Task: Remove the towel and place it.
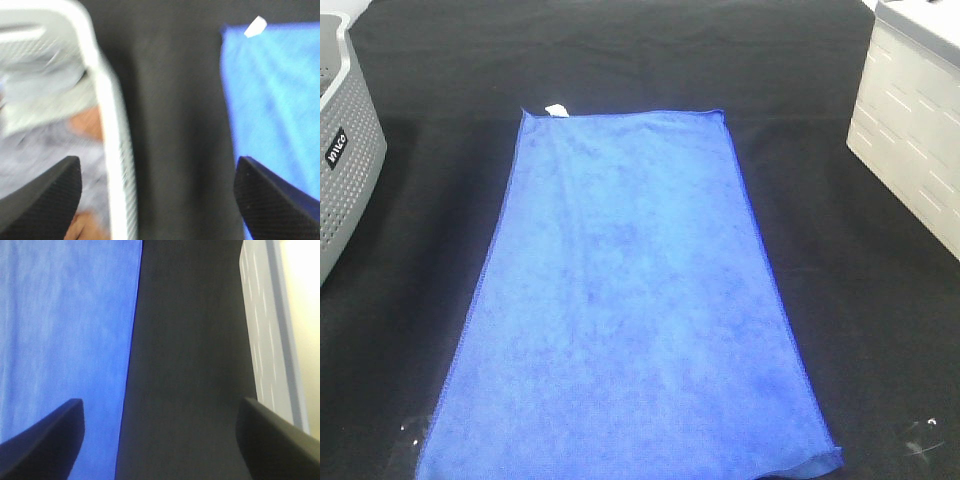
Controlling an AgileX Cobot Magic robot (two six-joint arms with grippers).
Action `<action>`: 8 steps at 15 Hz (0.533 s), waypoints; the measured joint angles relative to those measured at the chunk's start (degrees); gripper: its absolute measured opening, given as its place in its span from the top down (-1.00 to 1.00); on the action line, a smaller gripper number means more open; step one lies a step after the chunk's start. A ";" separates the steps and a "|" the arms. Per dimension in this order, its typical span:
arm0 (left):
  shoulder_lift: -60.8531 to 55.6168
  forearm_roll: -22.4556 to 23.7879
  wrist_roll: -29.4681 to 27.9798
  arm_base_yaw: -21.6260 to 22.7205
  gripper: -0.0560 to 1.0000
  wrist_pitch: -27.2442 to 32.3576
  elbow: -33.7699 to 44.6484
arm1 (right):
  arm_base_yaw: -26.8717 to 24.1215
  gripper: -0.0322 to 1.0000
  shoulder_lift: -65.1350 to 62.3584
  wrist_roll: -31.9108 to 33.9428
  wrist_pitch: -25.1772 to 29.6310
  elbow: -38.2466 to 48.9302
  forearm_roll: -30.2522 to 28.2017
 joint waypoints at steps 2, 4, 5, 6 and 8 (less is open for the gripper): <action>-8.42 2.12 0.00 0.00 -0.58 0.00 11.40 | 0.00 -0.61 -10.71 -1.38 0.06 10.31 -0.06; -17.07 2.23 -0.17 0.00 -0.58 -1.55 22.12 | 0.00 -0.61 -19.82 -3.38 0.06 18.11 -0.11; -21.60 2.29 -0.17 0.00 -0.58 -3.44 26.47 | 0.00 -0.61 -23.72 -4.53 0.11 21.14 -0.11; -25.55 2.29 -0.46 0.00 -0.58 -5.16 30.88 | 0.00 -0.61 -27.96 -5.61 0.11 24.18 -0.11; -33.29 2.41 -1.32 0.00 -0.58 -7.79 38.45 | 0.00 -0.61 -35.52 -6.42 0.11 29.56 -0.11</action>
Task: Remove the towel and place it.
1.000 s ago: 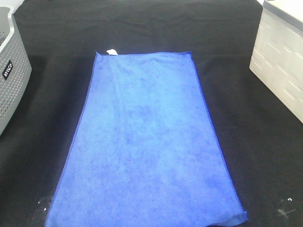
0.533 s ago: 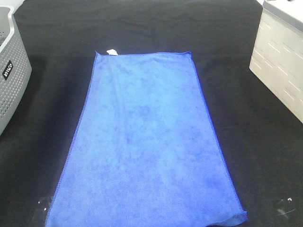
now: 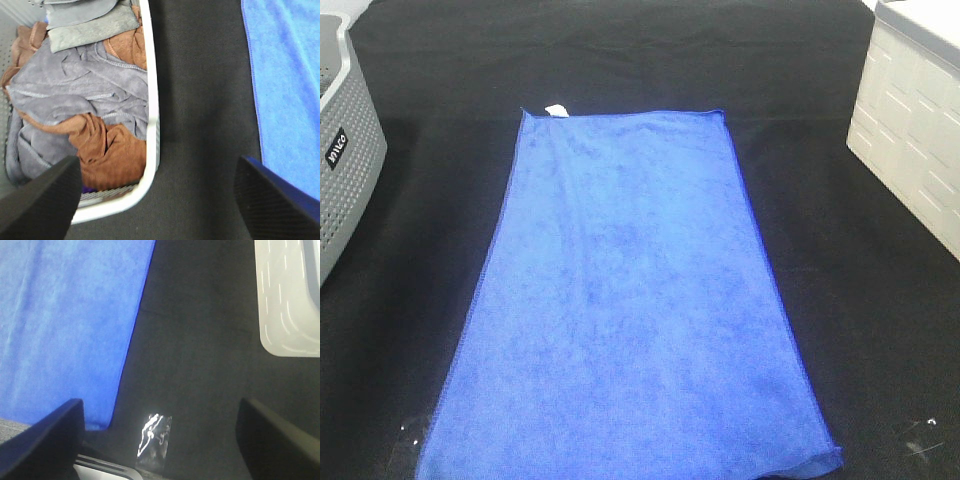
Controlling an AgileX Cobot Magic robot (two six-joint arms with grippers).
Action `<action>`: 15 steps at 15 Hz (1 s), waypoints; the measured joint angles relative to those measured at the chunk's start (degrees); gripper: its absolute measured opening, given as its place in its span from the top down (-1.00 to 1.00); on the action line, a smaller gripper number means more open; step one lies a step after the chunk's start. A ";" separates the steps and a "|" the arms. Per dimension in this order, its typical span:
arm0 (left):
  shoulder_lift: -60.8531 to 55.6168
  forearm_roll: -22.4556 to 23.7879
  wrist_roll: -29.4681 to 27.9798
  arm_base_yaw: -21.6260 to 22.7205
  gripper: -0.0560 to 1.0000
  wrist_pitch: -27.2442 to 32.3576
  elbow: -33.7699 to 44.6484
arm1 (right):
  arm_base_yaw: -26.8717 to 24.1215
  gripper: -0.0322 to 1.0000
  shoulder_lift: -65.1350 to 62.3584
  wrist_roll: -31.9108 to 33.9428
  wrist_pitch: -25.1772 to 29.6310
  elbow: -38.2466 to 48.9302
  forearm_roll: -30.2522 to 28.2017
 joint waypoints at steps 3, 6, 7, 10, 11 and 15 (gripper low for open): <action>-11.69 1.20 -0.29 0.00 -0.58 -3.78 10.60 | 0.00 -0.61 -11.17 -0.11 0.06 6.93 0.00; -23.26 3.04 -0.40 0.00 -0.58 -7.96 21.89 | 0.00 -0.61 -21.31 1.15 0.06 12.15 0.00; -27.04 3.32 -0.40 0.00 -0.58 -9.63 25.38 | 0.00 -0.61 -24.52 2.52 0.06 13.87 0.00; -40.91 3.90 -0.40 0.00 -0.58 -14.09 36.84 | 0.00 -0.61 -33.06 5.67 0.11 18.45 0.06; -44.23 3.90 -0.40 0.00 -0.58 -14.09 39.42 | 0.00 -0.61 -35.58 5.67 0.11 19.19 0.06; -57.87 3.09 -0.40 0.00 -0.58 -14.04 48.47 | 0.00 -0.61 -45.49 5.67 0.11 21.08 0.06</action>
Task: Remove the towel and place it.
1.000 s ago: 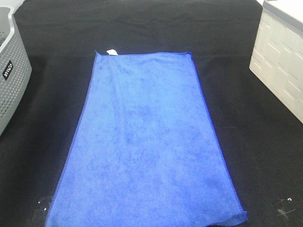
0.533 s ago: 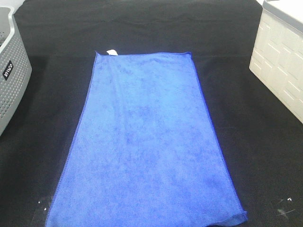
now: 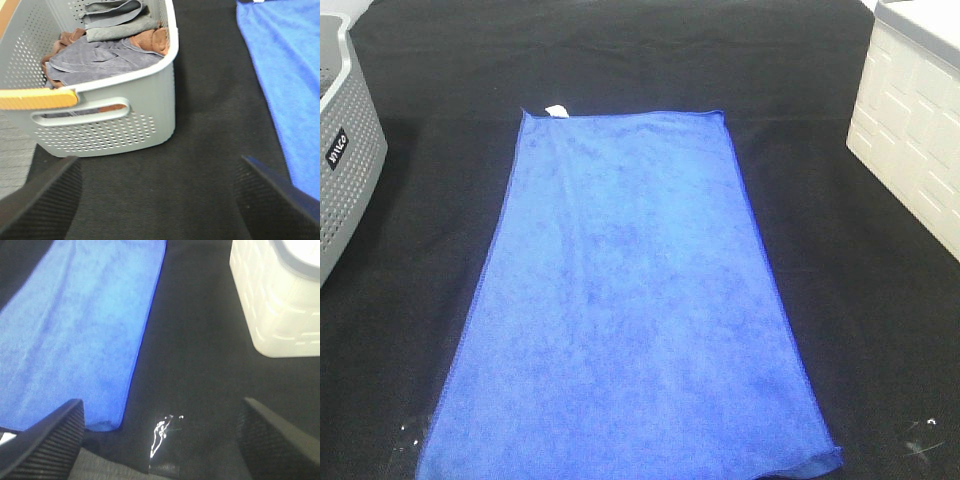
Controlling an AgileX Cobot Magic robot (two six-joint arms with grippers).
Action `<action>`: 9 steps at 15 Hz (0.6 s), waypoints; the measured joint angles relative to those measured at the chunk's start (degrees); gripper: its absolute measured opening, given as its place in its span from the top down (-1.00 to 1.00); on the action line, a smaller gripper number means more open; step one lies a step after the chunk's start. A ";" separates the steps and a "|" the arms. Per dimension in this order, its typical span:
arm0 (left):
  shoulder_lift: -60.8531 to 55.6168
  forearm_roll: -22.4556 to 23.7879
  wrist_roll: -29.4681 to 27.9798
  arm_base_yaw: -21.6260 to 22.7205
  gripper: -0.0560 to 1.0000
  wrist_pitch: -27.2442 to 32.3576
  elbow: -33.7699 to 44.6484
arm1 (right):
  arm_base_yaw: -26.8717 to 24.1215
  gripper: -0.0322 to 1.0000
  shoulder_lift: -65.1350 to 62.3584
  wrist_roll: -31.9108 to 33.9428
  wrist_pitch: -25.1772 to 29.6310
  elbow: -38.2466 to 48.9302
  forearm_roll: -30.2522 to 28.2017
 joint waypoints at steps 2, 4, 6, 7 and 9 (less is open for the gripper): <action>-5.84 -1.15 0.00 0.00 -0.58 0.06 2.69 | 0.00 -0.61 -4.58 0.40 0.00 1.83 0.00; -10.43 -1.66 0.00 0.00 -0.58 0.40 3.27 | 0.00 -0.61 -7.73 1.26 0.00 5.21 0.29; -12.26 -4.35 0.97 0.00 -0.58 2.23 2.81 | 0.00 -0.61 -7.73 0.40 0.00 7.73 0.46; -13.01 -5.84 3.09 0.00 -0.58 3.84 2.52 | 0.00 -0.61 -7.73 -0.17 0.00 9.34 0.57; -14.73 -8.82 8.48 0.00 -0.58 7.28 2.23 | 0.00 -0.61 -7.73 -0.80 0.06 12.61 0.57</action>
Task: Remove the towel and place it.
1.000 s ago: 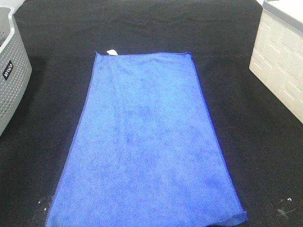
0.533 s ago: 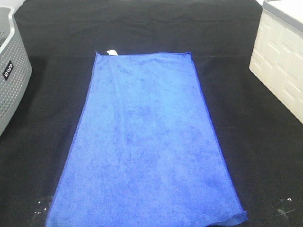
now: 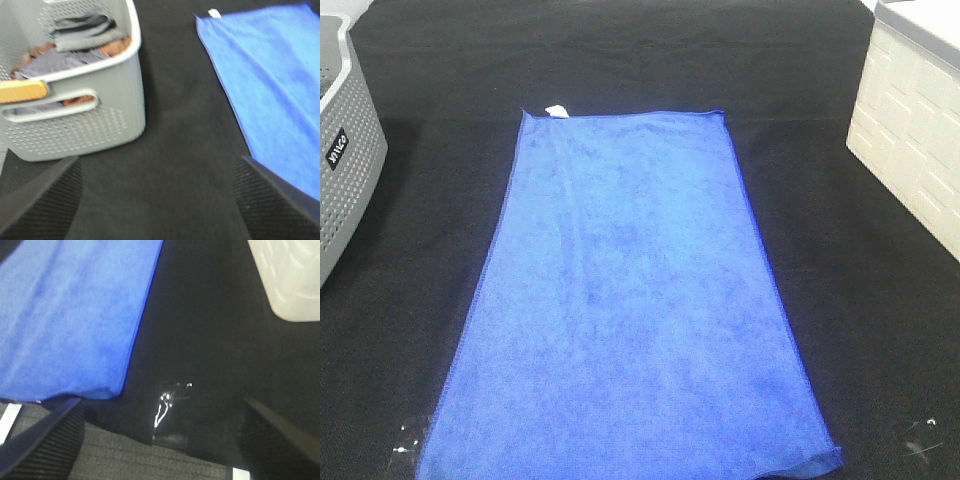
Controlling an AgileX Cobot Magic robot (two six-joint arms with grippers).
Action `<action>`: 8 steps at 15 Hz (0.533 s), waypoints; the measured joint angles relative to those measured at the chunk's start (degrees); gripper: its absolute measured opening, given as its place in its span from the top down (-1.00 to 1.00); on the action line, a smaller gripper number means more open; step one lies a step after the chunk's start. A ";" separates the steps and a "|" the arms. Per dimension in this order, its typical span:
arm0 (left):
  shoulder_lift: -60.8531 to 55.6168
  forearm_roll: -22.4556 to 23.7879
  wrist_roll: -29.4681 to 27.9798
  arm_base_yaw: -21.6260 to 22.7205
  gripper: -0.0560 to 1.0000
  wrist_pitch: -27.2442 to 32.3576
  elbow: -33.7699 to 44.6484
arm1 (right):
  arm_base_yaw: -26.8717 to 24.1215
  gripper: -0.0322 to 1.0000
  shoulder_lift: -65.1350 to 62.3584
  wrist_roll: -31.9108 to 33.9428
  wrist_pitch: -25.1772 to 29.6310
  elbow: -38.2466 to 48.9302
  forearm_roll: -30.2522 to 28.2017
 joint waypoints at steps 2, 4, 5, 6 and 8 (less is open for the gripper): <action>-3.15 -2.23 2.58 0.00 -0.58 4.01 0.86 | 0.00 -0.60 0.00 -0.74 -0.57 1.03 0.11; -4.58 -2.75 2.98 0.00 -0.58 4.53 0.86 | 0.00 -0.60 0.00 -0.86 -4.81 2.75 0.06; -4.70 -3.04 2.98 0.00 -0.58 4.58 0.86 | 0.00 -0.60 0.06 -0.86 -5.61 2.98 -0.11; -4.70 -3.04 2.98 0.00 -0.58 4.58 0.86 | 0.00 -0.60 0.06 -0.86 -5.61 2.98 -0.11; -4.70 -3.21 2.35 0.00 -0.58 4.64 0.86 | 0.00 -0.58 0.06 -0.86 -6.13 2.98 -0.11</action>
